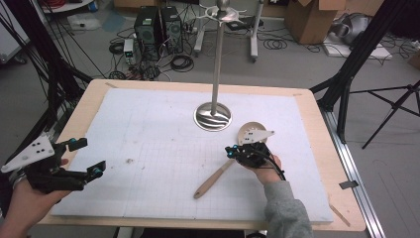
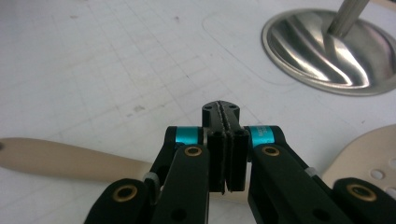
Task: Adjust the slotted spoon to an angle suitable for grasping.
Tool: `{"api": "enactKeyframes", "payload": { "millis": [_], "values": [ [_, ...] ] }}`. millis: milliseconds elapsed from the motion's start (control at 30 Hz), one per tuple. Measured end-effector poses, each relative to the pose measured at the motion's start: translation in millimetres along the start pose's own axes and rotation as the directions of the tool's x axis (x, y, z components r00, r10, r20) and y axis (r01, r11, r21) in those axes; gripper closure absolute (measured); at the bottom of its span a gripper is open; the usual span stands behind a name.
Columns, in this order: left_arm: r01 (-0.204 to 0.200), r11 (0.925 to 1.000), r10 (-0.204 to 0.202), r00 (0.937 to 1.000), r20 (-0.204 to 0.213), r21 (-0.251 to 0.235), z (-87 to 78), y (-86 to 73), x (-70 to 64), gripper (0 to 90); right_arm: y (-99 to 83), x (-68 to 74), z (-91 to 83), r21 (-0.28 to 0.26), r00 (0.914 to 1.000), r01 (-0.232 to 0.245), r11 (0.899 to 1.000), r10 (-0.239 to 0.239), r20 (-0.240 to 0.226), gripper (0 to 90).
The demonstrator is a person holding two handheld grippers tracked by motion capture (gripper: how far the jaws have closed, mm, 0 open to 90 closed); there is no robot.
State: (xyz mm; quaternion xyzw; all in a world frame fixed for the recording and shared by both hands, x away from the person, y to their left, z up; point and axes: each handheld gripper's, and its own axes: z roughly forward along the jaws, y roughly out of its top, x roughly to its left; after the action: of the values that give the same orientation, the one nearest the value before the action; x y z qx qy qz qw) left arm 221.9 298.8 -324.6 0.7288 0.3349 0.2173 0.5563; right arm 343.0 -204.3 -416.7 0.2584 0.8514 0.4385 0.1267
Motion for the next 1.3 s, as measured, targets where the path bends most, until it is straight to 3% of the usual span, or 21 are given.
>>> {"api": "enactKeyframes", "payload": {
  "millis": [200,433,733,900,1033,1300],
  "values": [
    [-0.005,1.0000,0.005,1.0000,0.004,-0.007,-3.6,-6.5,0.2,4.5,-5.7,-10.2,12.7,0.033,0.9989,-0.047,0.998,0.048,-0.003,90.0],
    [-0.015,0.9996,0.015,0.9995,0.028,-0.023,-5.5,-8.0,-1.1,4.4,-9.3,-15.2,16.7,0.058,0.9990,-0.045,0.997,0.045,0.001,90.0],
    [-0.013,0.9999,0.013,0.9995,0.029,-0.010,-4.5,-9.8,-0.1,4.4,-14.4,-16.3,24.0,0.120,0.9969,-0.040,0.992,0.031,0.072,89.9],
    [-0.005,1.0000,0.005,0.9997,0.024,-0.002,-2.9,-12.0,2.3,4.4,-15.9,-15.9,22.4,0.114,0.9958,-0.061,0.992,0.053,0.074,90.0],
    [-0.004,1.0000,0.003,0.9997,0.025,0.005,-1.5,-12.8,4.0,4.4,-23.0,-18.1,17.6,0.076,0.9942,-0.097,0.992,0.093,0.055,90.0],
    [-0.005,1.0000,0.005,0.9993,0.037,0.006,4.6,-11.1,3.9,4.4,-31.2,-16.2,4.9,0.085,0.9938,-0.096,0.992,0.091,0.063,90.0]
  ]
}}
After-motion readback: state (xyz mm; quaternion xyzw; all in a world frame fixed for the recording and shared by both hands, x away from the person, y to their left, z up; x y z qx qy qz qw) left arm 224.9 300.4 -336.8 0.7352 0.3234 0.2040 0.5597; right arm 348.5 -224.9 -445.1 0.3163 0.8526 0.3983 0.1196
